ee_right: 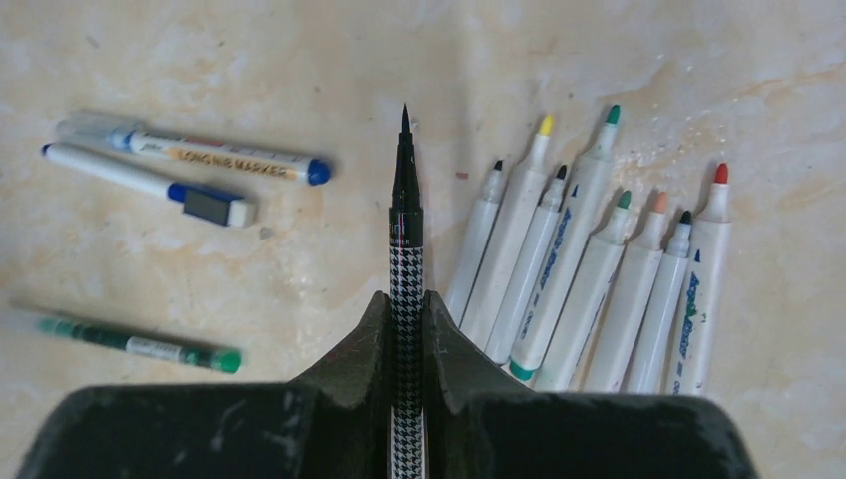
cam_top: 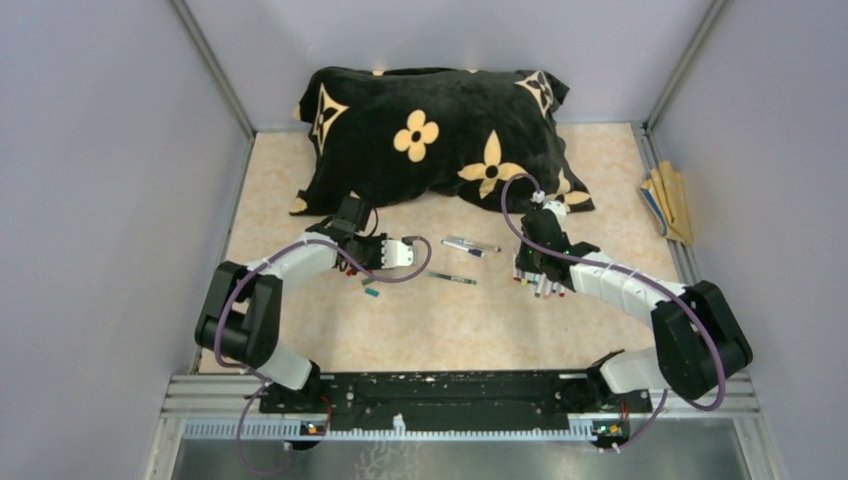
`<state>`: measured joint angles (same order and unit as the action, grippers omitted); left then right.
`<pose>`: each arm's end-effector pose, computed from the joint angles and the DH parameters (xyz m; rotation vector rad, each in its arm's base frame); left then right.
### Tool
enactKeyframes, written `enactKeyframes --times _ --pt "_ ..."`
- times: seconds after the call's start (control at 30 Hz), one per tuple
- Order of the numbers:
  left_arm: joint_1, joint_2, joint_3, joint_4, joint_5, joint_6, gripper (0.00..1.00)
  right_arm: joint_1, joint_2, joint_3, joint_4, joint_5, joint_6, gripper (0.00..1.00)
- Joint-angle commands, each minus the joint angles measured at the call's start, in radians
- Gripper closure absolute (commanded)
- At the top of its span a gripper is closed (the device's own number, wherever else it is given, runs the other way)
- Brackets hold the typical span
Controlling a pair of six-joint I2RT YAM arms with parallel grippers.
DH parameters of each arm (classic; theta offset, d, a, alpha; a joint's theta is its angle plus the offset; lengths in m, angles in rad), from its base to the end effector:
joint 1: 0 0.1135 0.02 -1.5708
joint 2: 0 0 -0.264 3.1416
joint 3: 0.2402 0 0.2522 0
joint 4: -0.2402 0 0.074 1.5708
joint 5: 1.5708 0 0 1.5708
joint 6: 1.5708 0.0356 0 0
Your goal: Open the pen caps
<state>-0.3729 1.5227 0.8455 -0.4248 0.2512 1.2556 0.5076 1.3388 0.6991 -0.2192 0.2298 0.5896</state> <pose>0.2620 -0.1120 0.1737 1.9546 1.7365 -0.0318 0.2335 0.1206 0.1901 0.2021 2.4040 0.2300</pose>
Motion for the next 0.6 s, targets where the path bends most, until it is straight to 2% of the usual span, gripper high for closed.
enactKeyframes --times 0.0,0.07,0.27,0.37,0.57 --pt "0.006 0.031 0.015 0.0 0.038 -0.043 0.65 -0.023 0.053 -0.001 0.054 0.083 0.008 1.0" --pt "0.007 0.028 0.017 -0.01 0.04 -0.038 0.58 -0.023 0.07 -0.001 0.063 0.087 0.003 1.0" --pt "0.008 0.013 0.085 -0.081 0.07 -0.071 0.35 -0.025 0.088 -0.008 0.092 0.07 -0.014 0.89" --pt "0.007 0.007 0.137 -0.128 0.085 -0.108 0.03 -0.025 0.086 -0.009 0.098 0.058 -0.016 0.85" --pt "0.012 -0.029 0.206 -0.201 0.135 -0.168 0.01 -0.024 0.081 -0.009 0.099 0.038 -0.012 0.79"
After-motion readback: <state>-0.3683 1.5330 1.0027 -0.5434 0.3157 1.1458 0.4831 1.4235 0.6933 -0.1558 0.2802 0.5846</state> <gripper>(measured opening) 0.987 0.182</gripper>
